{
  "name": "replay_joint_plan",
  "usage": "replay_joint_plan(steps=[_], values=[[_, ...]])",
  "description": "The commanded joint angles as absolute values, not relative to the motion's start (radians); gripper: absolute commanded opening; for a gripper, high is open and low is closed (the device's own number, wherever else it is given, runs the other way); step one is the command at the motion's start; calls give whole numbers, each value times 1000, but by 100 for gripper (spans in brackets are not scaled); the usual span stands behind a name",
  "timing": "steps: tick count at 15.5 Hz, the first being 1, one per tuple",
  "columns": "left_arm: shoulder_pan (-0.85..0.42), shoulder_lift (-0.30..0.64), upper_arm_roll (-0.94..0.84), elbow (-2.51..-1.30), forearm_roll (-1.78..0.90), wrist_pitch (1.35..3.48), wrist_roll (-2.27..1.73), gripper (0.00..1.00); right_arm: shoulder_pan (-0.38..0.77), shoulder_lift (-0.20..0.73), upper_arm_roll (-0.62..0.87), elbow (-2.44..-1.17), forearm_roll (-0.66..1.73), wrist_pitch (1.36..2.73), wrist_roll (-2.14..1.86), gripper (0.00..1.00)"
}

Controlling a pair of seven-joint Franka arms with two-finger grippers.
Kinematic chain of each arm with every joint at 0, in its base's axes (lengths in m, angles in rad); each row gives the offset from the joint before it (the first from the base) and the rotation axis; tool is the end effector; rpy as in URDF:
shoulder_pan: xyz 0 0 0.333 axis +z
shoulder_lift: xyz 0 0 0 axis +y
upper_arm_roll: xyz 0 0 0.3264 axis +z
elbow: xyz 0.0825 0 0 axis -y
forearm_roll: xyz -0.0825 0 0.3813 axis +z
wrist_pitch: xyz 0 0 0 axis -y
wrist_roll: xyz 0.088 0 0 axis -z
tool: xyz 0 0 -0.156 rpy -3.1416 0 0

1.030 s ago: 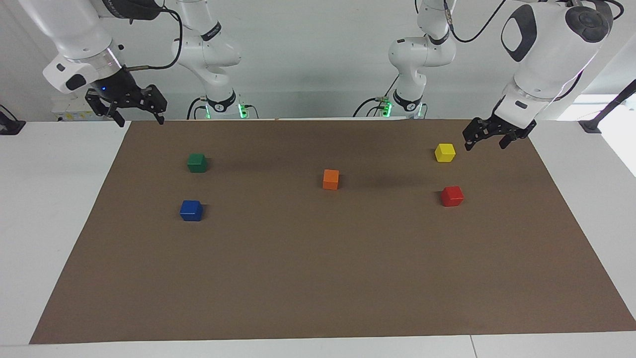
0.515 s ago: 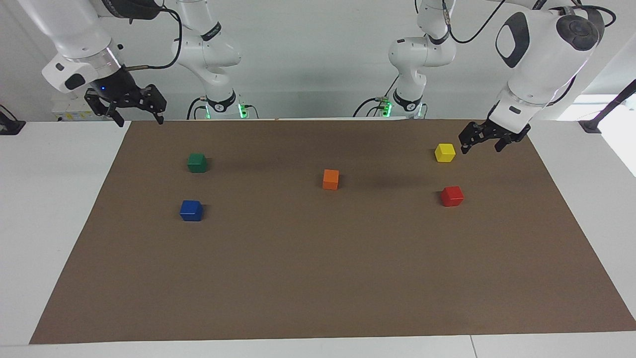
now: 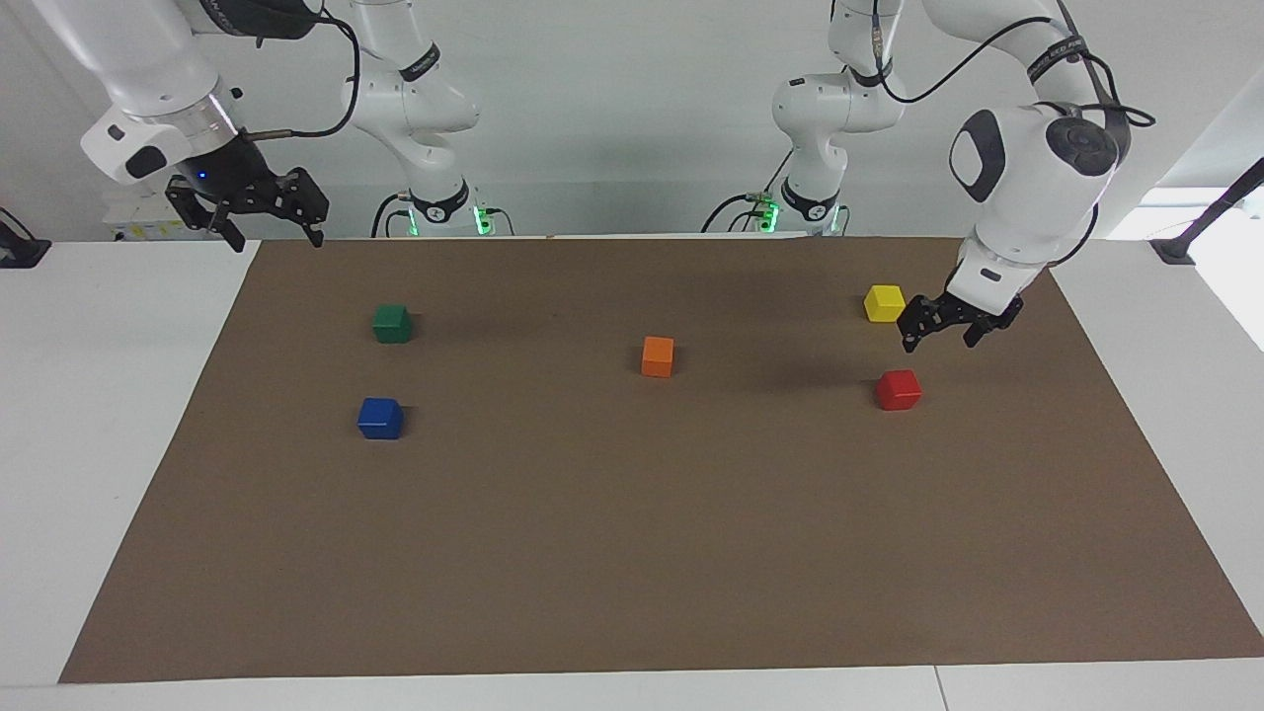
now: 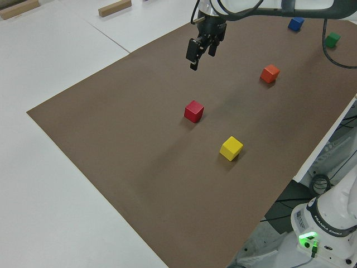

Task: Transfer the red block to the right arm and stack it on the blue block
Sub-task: 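Reach the left gripper down to the red cube and grasp it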

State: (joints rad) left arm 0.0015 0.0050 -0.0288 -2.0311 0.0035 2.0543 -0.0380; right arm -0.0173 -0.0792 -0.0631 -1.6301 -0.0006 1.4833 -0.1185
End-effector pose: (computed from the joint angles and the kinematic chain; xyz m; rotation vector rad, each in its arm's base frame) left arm 0.5525 -0.0147 0.4073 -3.1391 -0.0143 -0.0287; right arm 0.5115 -0.0425 0.5933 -3.1282 -0.0601 0.1048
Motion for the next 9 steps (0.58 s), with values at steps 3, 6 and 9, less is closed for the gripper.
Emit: replay_joint_plan(steps=[3, 6, 9], values=[[12, 44, -34, -2212, 18, 2298, -37, 100, -37, -92, -52, -1649, 12, 1479, -112, 100], [12, 67, -34, -2235, 18, 2341, -45, 100, -37, -150, -52, -1765, 102, 1538, -130, 100], [14, 92, -34, -2281, 18, 2425, -43, 100, -38, -213, -54, -1919, 259, 1649, -144, 100]])
